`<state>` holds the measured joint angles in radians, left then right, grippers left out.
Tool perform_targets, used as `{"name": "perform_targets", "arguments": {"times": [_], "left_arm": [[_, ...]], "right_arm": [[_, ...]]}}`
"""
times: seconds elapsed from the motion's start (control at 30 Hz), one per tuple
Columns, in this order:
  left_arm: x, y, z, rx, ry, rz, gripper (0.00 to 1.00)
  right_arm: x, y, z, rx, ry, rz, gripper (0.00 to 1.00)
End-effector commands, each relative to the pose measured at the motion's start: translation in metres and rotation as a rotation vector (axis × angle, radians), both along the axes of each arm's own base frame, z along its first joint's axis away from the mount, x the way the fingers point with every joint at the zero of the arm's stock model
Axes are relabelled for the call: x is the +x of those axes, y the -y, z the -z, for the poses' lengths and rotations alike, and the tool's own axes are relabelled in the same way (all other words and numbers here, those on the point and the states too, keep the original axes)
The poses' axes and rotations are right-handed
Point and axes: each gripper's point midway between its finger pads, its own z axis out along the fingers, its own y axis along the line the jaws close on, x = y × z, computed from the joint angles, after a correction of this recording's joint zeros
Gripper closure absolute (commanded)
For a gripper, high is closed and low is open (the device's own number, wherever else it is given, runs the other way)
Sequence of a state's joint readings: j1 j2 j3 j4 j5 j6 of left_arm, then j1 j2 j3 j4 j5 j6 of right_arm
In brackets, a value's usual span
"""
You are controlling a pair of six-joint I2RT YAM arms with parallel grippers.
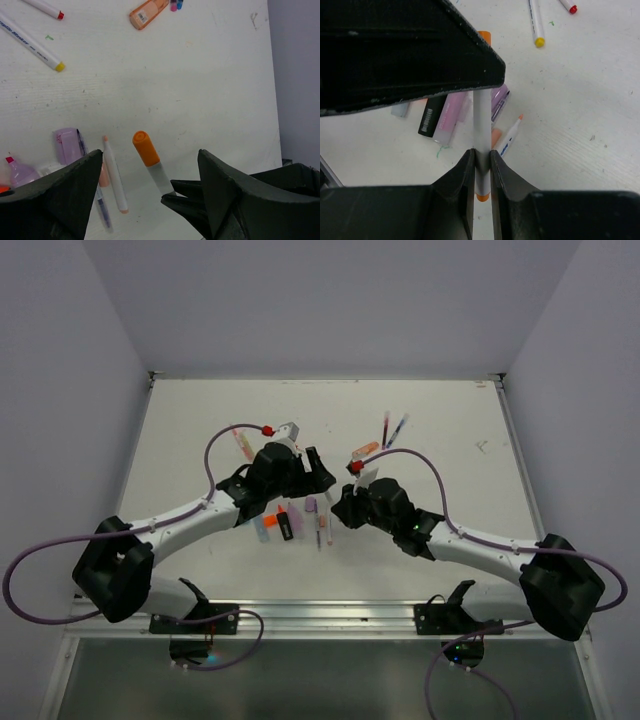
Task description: Open the pen caps
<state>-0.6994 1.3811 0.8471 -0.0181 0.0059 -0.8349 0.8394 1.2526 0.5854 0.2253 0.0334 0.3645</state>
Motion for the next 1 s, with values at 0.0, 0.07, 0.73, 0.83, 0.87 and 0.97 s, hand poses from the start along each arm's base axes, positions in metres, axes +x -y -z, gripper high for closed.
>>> {"name": "perform_targets", "arguments": {"times": [0.0, 0.07, 0.73, 0.83, 0.87, 0.97], "left_arm": [[0.021, 0.011, -0.026, -0.080, 0.063, -0.070, 0.21], [0.022, 0.013, -0.027, -0.087, 0.065, -0.076, 0.26], [0.022, 0.017, -0.025, -0.179, 0.057, -0.120, 0.67], [0.022, 0.017, -0.025, -0.180, 0.056, -0.121, 0.72], [0.022, 0.017, -0.025, -0.179, 0.055, -0.121, 0.74], [0.021, 0.017, -0.024, -0.180, 0.053, -0.117, 0.85]], "right_arm": [[0.004, -0.006, -0.022, 0.059, 0.072, -0.012, 0.88], [0.003, -0.006, -0.021, 0.061, 0.074, -0.015, 0.88], [-0.003, -0.020, -0.025, 0.146, 0.051, -0.056, 0.87], [-0.003, -0.020, -0.028, 0.161, 0.057, -0.056, 0.87], [-0.004, -0.020, -0.028, 0.160, 0.055, -0.055, 0.87], [-0.005, -0.020, -0.029, 0.172, 0.053, -0.055, 0.87]]}}
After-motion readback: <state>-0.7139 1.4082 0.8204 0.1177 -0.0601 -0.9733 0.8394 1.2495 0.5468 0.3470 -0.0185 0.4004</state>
